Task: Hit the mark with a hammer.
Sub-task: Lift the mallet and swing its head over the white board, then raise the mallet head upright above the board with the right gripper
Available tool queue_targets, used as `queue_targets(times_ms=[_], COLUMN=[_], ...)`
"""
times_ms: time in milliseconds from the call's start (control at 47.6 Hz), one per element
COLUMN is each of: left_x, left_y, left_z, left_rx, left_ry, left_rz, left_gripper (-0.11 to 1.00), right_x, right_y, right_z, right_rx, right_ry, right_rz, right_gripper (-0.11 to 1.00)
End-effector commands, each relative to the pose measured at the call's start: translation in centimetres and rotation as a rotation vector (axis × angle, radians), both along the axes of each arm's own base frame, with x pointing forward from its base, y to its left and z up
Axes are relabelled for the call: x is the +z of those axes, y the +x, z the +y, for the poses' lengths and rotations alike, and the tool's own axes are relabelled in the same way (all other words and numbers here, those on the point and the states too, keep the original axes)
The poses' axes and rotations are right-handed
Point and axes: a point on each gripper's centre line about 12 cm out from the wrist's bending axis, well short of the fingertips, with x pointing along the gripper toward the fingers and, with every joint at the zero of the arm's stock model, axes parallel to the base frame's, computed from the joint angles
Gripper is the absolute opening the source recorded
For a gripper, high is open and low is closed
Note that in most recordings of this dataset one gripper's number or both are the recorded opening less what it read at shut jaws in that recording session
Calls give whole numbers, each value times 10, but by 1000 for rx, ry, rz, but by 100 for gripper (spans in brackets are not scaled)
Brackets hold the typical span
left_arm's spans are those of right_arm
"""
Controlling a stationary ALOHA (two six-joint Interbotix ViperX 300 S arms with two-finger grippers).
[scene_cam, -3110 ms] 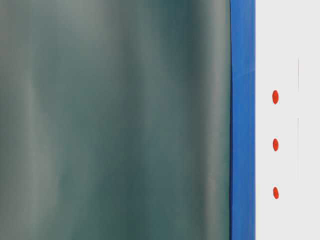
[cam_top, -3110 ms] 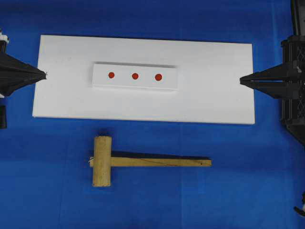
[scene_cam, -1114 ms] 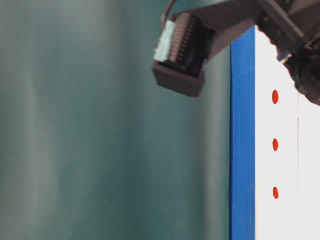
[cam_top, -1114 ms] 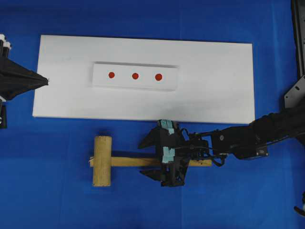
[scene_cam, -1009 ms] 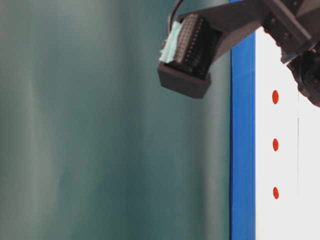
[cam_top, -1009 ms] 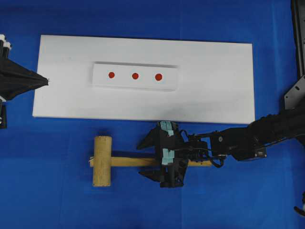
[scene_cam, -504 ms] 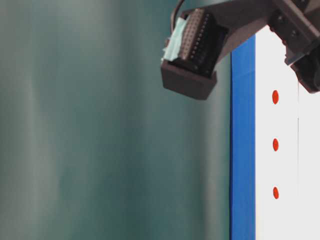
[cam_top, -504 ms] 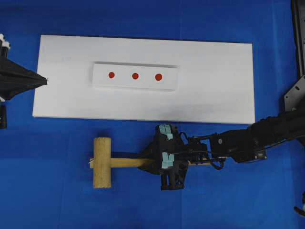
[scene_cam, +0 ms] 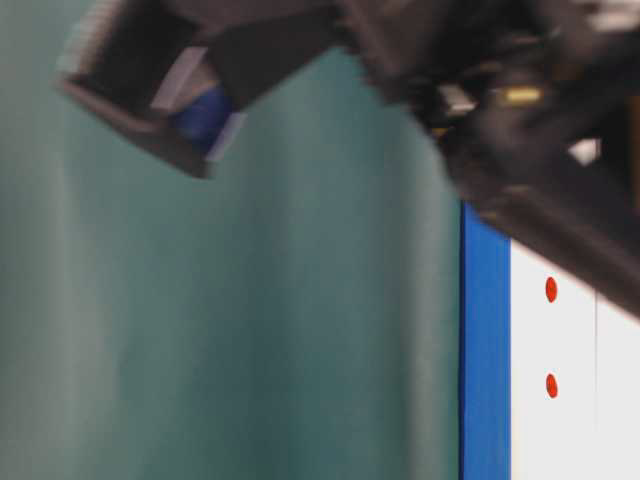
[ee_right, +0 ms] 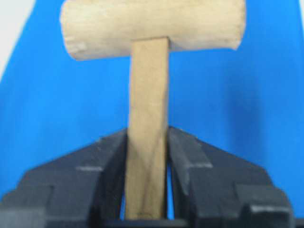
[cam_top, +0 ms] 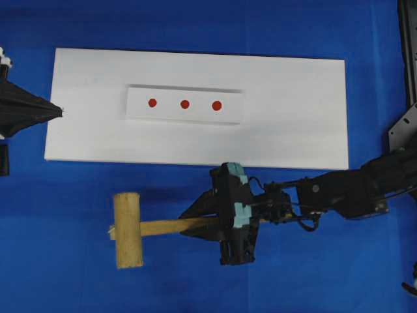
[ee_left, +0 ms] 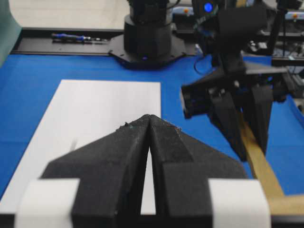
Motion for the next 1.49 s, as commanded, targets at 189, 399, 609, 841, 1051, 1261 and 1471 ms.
queue_targets(times_ms=[189, 399, 609, 841, 1051, 1261, 1471], left_x=[5, 6, 4, 3, 3, 3, 3], left_y=[0, 0, 0, 0, 0, 0, 0], left_z=[0, 0, 0, 0, 0, 0, 0], left_rx=[-1, 0, -1, -1, -1, -1, 1], left_ry=[-3, -3, -5, -5, -5, -5, -5], left_rz=[-17, -18, -12, -9, -9, -9, -9], left_gripper=[0, 0, 0, 0, 0, 0, 0], right_x=[60, 63, 65, 72, 74, 78, 93], right_y=[-5, -4, 0, 1, -2, -2, -6], right_z=[-15, -22, -51, -95, -127, -129, -135], right_rx=[-13, -28, -90, -167, -229, -209, -128], right_ry=[32, 34, 12, -60, -87, -143, -386], right_rz=[-62, -65, -74, -88, -79, -95, -144], right_gripper=[10, 10, 10, 10, 10, 10, 10])
